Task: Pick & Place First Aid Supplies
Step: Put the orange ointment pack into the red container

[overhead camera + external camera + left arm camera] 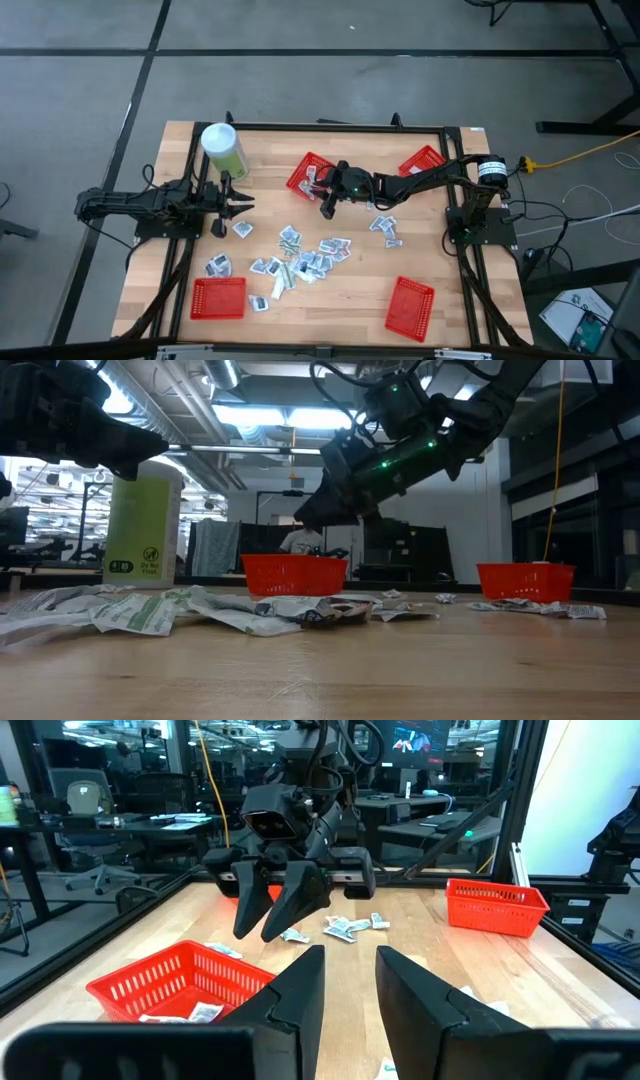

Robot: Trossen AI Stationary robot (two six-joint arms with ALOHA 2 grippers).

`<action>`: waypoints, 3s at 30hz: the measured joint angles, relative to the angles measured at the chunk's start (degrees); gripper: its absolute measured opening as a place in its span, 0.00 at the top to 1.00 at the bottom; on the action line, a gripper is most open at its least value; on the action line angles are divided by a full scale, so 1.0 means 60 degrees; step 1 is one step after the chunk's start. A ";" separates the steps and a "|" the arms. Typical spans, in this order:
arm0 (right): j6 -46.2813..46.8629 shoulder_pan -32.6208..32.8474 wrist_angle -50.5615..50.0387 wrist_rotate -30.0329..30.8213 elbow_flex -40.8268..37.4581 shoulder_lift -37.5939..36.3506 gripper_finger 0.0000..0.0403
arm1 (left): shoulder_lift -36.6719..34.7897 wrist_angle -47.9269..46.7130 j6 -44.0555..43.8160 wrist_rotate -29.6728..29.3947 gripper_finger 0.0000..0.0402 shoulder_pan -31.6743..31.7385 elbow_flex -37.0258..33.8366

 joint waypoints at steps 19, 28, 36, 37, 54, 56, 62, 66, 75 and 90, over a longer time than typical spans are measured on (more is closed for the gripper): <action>-0.0994 0.1132 -0.0448 0.0001 0.0001 0.0000 0.64 | -0.0001 -0.0001 0.0000 0.0000 0.78 0.0000 0.0000; -0.0205 0.1638 -0.2522 0.0004 0.0001 -0.0004 0.64 | -0.0002 -0.0002 0.0000 -0.0002 0.78 0.0000 0.0000; 0.0507 0.2252 -0.4716 0.0000 0.0001 -0.0379 0.64 | -0.0001 -0.0003 0.0000 -0.0001 0.78 0.0000 -0.0001; 0.0525 0.2331 -0.4921 0.0000 0.0001 -0.0492 0.64 | 0.0000 -0.0001 0.0000 0.0000 0.78 0.0000 -0.0003; 0.0543 0.2663 -0.5855 -0.0433 0.0001 -0.1435 0.64 | -0.0002 -0.0004 0.0000 0.0000 0.78 0.0000 0.0000; 0.0468 0.2663 -0.5776 -0.0438 0.0001 -0.1435 0.64 | 0.0000 -0.0004 0.0000 0.0000 0.78 0.0000 0.0000; 0.0133 0.2662 -0.6162 -0.1391 0.0001 -0.1435 0.64 | -0.0004 -0.0004 0.0000 0.0000 0.78 0.0000 0.0000; -0.0804 0.2665 -0.6123 -0.1260 0.0001 -0.1435 0.64 | -0.0002 -0.0004 0.0000 0.0000 0.78 0.0000 -0.0002; -0.0542 0.2659 -0.5984 -0.0323 0.0001 -0.1435 0.64 | -0.0004 -0.0004 0.0000 0.0000 0.78 0.0000 -0.0001; 0.3486 0.2200 -0.8227 0.0669 0.0001 -0.3463 0.64 | -0.0004 0.0000 0.0000 -0.0001 0.78 0.0000 0.0000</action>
